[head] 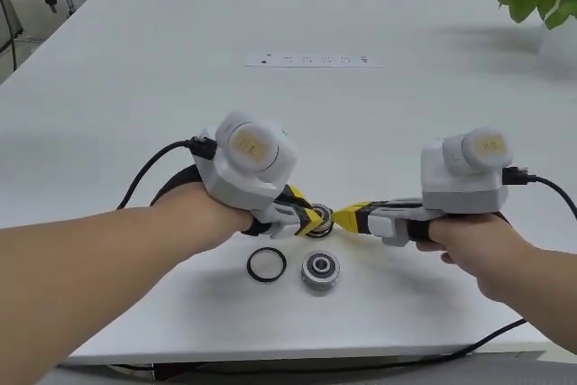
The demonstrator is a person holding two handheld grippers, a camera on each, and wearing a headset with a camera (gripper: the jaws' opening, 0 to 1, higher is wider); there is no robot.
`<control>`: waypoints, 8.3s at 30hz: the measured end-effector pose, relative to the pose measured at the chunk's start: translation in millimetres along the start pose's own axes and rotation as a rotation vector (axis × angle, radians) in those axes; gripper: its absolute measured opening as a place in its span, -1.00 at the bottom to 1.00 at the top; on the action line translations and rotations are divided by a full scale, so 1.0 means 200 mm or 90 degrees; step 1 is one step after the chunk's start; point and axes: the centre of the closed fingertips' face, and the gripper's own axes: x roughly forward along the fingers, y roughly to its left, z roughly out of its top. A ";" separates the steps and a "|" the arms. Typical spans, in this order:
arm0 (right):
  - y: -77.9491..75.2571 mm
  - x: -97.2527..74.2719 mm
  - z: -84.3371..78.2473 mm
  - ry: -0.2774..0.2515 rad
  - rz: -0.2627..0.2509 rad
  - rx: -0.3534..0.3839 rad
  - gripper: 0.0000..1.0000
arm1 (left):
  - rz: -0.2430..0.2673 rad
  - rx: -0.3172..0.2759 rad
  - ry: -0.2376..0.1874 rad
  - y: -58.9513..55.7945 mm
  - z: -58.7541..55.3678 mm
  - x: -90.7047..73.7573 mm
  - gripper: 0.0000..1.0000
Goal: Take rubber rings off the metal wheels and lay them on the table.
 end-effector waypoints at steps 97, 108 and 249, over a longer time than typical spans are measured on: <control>0.38 0.03 0.14 0.006 0.152 -0.002 -1.00 | -0.014 -0.027 -0.112 -0.11 0.02 -0.67 0.15; 0.41 0.08 0.02 0.074 0.169 0.010 -1.00 | -0.006 -0.042 -0.103 -0.11 -0.04 -0.72 0.29; -0.01 0.00 -0.02 0.009 0.053 -0.140 -0.69 | -0.060 -0.082 -0.048 0.04 0.01 -0.15 -0.12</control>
